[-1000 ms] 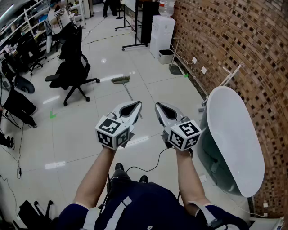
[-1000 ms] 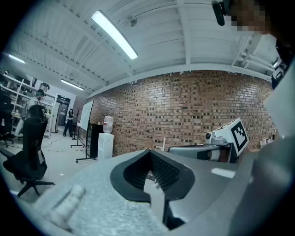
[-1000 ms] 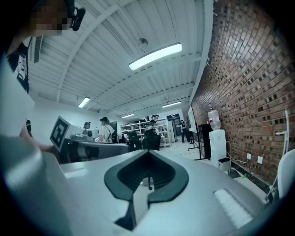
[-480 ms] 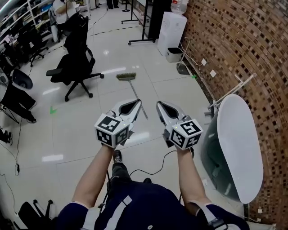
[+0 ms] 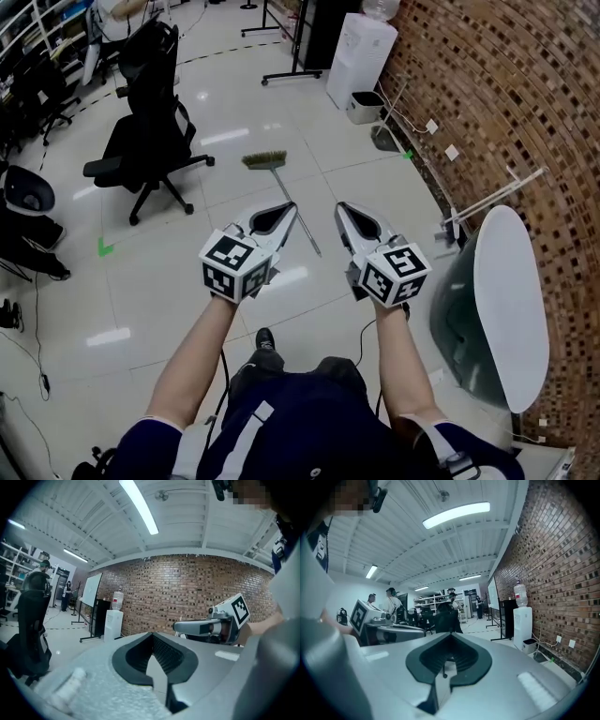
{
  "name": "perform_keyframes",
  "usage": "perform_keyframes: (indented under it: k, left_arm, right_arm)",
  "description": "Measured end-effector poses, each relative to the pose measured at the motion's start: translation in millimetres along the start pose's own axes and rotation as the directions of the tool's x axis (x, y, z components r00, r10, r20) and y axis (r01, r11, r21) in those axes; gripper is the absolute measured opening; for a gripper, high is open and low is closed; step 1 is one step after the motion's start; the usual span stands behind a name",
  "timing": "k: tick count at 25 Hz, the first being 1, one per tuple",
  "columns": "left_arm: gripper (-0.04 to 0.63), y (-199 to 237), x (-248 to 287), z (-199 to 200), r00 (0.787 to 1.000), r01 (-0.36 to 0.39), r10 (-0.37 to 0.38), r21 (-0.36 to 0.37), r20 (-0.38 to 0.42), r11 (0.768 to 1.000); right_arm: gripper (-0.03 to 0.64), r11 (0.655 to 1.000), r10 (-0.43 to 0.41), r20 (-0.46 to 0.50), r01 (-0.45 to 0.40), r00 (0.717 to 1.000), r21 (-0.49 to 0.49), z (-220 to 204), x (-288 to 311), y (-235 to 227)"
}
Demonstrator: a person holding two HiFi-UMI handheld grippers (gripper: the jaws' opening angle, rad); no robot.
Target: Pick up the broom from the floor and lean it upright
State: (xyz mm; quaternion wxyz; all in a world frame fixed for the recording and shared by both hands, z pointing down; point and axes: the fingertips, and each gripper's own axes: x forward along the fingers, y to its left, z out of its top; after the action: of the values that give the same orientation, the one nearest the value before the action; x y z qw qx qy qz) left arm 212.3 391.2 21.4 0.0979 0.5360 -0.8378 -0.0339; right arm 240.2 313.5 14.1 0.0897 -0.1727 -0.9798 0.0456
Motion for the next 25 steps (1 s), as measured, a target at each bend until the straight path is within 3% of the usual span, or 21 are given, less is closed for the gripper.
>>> perform_keyframes:
  k: [10,17,22,25]
  left_arm:
    - [0.000,92.3,31.0,0.9,0.999,0.020,-0.020,-0.003,-0.039,1.000]
    - [0.000,166.6,94.5,-13.7,0.991,0.096,-0.093,0.028,-0.095,0.995]
    - [0.002,197.2,167.8,-22.1,0.962,0.220,-0.210,0.040,-0.176,0.975]
    - [0.002,209.5,213.8,-29.6,0.933,0.315,-0.292,0.082,-0.209,0.946]
  right_arm:
    - [0.003,0.997,-0.069,-0.016,0.070,0.998,0.043,3.6,76.0,-34.7]
    - [0.005,0.986,-0.142,0.021,0.140,0.990,0.088,-11.3,150.6,-88.5]
    - [0.005,0.960,-0.243,0.041,0.234,0.969,0.155,-14.1,190.2,-153.0]
    - [0.003,0.938,-0.316,0.031,0.307,0.948,0.161,-15.7,195.8,-188.7]
